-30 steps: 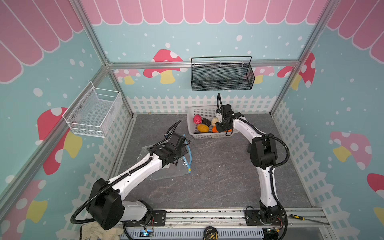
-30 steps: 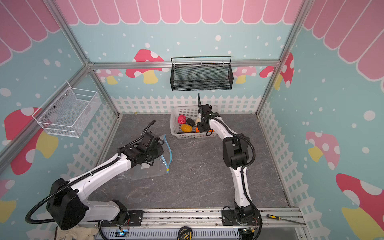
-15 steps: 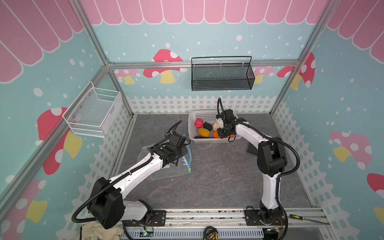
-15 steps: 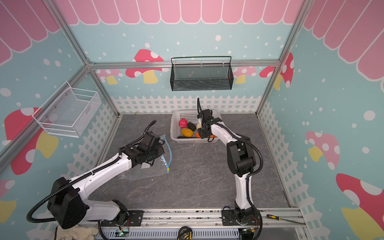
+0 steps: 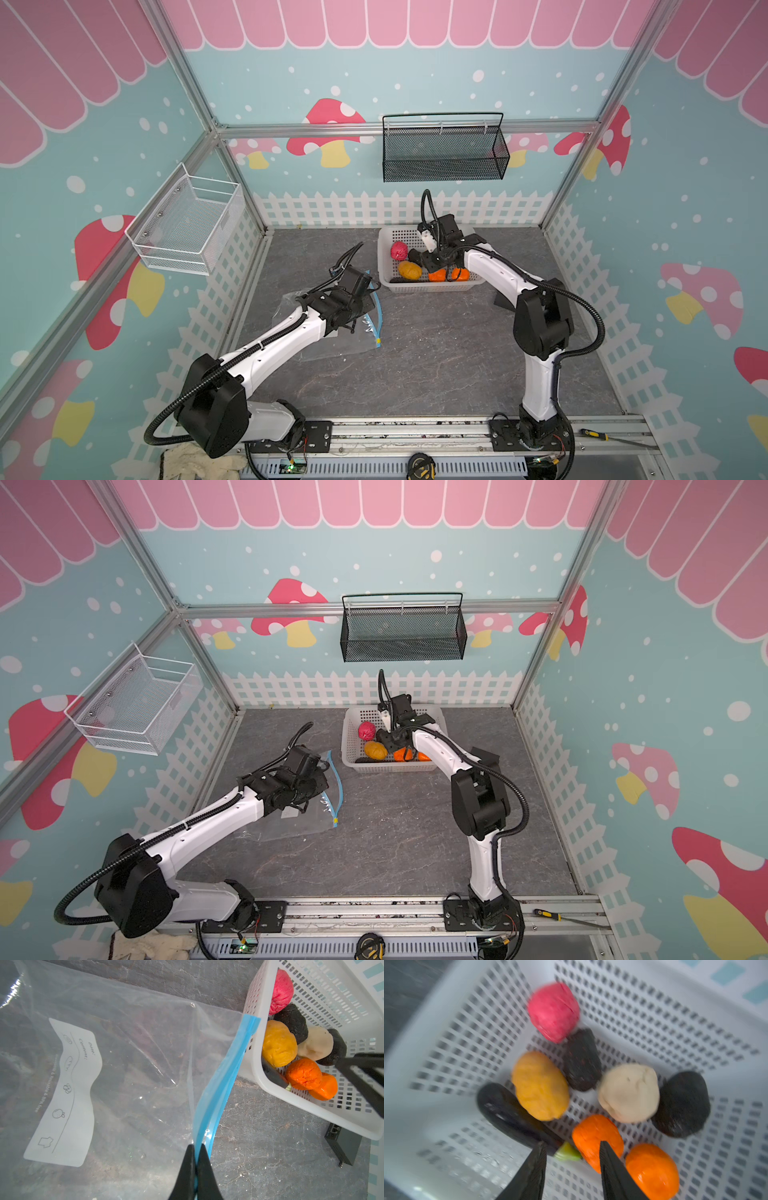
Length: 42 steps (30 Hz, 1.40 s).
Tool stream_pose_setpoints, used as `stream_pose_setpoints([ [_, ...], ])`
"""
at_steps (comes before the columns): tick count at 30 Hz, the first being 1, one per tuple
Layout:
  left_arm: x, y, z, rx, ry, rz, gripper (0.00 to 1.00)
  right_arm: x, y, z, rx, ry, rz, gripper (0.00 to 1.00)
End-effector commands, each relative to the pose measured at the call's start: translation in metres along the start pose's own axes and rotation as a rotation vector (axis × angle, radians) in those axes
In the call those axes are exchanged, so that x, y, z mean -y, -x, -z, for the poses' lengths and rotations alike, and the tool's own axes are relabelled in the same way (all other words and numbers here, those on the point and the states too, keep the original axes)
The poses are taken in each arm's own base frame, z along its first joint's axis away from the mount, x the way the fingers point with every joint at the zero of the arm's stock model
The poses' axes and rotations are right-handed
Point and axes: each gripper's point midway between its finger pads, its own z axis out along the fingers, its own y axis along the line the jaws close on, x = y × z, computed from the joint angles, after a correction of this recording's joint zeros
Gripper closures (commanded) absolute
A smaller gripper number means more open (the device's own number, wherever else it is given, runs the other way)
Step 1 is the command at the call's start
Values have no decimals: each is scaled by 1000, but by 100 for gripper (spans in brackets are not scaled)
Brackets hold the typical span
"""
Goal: Place the food in the zip-top bag and seal the zipper
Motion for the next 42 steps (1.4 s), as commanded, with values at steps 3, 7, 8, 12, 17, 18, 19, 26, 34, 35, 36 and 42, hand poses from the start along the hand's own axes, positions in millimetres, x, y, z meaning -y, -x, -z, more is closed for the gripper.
stream_pose_setpoints([
  [3, -5, -1, 1, -1, 3, 2, 100, -44, -9, -25, -54, 105, 48, 55],
  [7, -6, -2, 0, -9, 5, 1, 100, -59, -20, -28, -89, 130, 57, 55],
  [8, -7, -2, -1, -11, 8, 1, 100, -61, -23, -28, -97, 131, 57, 55],
  [12, -7, -2, -2, -13, 7, 1, 100, -69, -37, -23, -124, 140, 55, 55],
  [17, -5, -3, -2, -17, -5, -3, 100, -84, -55, -19, -157, 159, 41, 55],
  [18, -4, -2, -2, -15, -8, -2, 100, -87, -57, -19, -159, 163, 36, 55],
  [19, -4, -3, -2, -16, -13, -4, 100, -90, -60, -18, -161, 169, 30, 55],
  [26, -2, -3, -2, -18, -27, -14, 100, -103, -61, -9, -144, 198, -8, 55],
  [34, 1, -8, -4, -35, -52, -14, 100, -46, -61, 6, -140, 35, -20, 54],
  [35, 2, -8, -4, -37, -57, -13, 100, -36, -64, 7, -144, 22, -31, 54],
  [36, 2, -9, -5, -41, -57, -13, 100, -25, -70, 8, -153, 0, -42, 54],
  [42, 2, -11, -5, -44, -65, -19, 100, 8, -93, 19, -188, -66, -82, 53],
])
